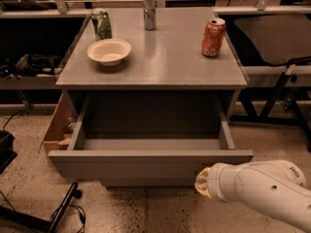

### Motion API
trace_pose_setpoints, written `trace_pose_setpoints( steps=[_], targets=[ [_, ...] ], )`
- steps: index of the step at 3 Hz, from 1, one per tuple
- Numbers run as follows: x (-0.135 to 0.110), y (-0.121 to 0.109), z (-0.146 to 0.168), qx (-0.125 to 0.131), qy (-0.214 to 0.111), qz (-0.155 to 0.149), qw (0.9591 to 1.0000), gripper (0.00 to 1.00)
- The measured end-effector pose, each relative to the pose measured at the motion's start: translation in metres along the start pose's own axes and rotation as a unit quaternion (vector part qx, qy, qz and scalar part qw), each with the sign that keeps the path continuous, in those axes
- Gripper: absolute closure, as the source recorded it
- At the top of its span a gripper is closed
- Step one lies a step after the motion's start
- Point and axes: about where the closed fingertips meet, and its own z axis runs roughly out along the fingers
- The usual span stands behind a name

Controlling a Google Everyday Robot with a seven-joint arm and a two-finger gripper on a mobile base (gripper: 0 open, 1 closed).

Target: Close top drawer

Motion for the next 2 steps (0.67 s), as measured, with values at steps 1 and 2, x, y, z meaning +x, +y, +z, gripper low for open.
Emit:
trace_pose_setpoints(
  steps=[1,2],
  targets=[
    [-0.0036,-0.0314,0.0123,0.004,-0.008,-0.007,0.9999,1.0],
    [-0.0045,-0.0379,0.0146,0.005,-0.01,-0.009,0.9999,1.0]
  ],
)
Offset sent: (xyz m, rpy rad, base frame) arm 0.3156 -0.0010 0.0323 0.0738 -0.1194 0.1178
